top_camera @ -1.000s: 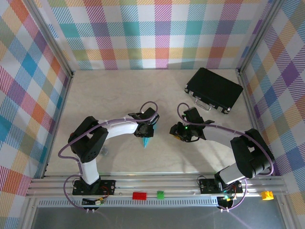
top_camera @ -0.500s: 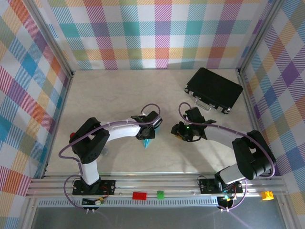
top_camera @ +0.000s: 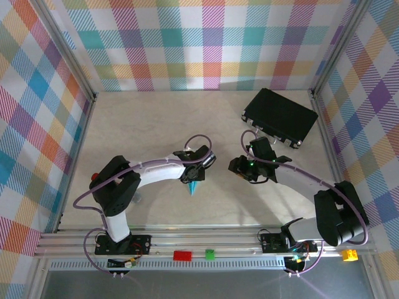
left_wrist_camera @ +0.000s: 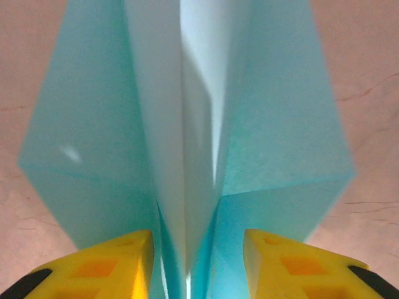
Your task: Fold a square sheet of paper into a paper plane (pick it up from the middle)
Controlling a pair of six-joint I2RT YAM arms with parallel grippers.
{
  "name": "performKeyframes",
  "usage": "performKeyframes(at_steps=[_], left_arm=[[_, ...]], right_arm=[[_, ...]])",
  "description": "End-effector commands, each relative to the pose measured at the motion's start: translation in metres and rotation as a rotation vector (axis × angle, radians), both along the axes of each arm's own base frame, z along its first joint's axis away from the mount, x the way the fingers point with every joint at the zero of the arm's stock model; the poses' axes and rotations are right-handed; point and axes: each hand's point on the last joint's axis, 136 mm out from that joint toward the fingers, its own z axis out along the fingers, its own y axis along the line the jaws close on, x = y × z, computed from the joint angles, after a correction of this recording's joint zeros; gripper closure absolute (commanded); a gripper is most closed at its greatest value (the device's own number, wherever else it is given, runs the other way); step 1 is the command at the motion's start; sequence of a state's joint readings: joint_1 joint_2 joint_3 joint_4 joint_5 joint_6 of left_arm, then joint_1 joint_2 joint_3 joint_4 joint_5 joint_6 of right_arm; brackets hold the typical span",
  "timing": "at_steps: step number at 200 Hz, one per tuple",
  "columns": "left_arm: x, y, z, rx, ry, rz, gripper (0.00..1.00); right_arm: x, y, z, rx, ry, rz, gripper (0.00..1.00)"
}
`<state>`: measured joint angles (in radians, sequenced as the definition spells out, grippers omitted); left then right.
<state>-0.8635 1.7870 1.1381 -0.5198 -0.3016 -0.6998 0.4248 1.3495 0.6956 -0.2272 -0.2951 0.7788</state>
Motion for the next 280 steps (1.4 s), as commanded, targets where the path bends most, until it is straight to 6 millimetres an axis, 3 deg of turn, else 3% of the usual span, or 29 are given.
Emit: performKeyframes(at_steps=[1, 49, 68, 93, 115, 141, 159, 174, 200, 218, 239, 263, 280], left_arm=[[0.002, 0.001, 0.03, -0.012, -0.052, 0.031, 0.57], [-0.002, 0.006, 0.062, -0.03, -0.135, 0.031, 0.55], [0.003, 0.019, 0.092, -0.031, -0.246, 0.015, 0.5], [0.018, 0.06, 0.127, 0.048, -0.416, 0.015, 0.36], [0.039, 0.109, 0.133, 0.112, -0.49, 0.042, 0.19], [0.06, 0.184, 0.135, 0.223, -0.541, 0.163, 0.0], [0.065, 0.228, 0.123, 0.246, -0.515, 0.227, 0.0], [0.07, 0.25, 0.112, 0.242, -0.526, 0.228, 0.0], [0.081, 0.267, 0.082, 0.203, -0.6, 0.209, 0.0], [0.088, 0.267, 0.06, 0.141, -0.646, 0.195, 0.0], [0.098, 0.26, 0.054, 0.116, -0.648, 0.151, 0.0], [0.11, 0.259, 0.064, 0.035, -0.764, 0.156, 0.0], [0.112, 0.254, 0.047, 0.009, -0.775, 0.126, 0.0]], right_arm=[[-0.002, -0.008, 0.004, -0.031, -0.01, 0.005, 0.58], [0.004, -0.021, 0.019, -0.096, -0.076, -0.007, 0.57], [0.014, -0.044, 0.037, -0.231, -0.162, -0.044, 0.43], [0.034, -0.089, 0.064, -0.472, -0.321, -0.141, 0.3], [0.056, -0.116, 0.077, -0.658, -0.506, -0.179, 0.26], [0.078, -0.138, 0.078, -0.87, -0.688, -0.191, 0.2], [0.087, -0.149, 0.069, -0.964, -0.741, -0.175, 0.13], [0.093, -0.152, 0.057, -0.988, -0.754, -0.141, 0.13], [0.102, -0.16, 0.038, -0.914, -0.77, -0.165, 0.13], [0.105, -0.164, 0.031, -0.864, -0.795, -0.184, 0.13], [0.112, -0.158, 0.036, -0.807, -0.869, -0.151, 0.12], [0.12, -0.159, 0.04, -0.781, -0.957, -0.134, 0.12], [0.121, -0.165, 0.032, -0.734, -0.971, -0.156, 0.12]])
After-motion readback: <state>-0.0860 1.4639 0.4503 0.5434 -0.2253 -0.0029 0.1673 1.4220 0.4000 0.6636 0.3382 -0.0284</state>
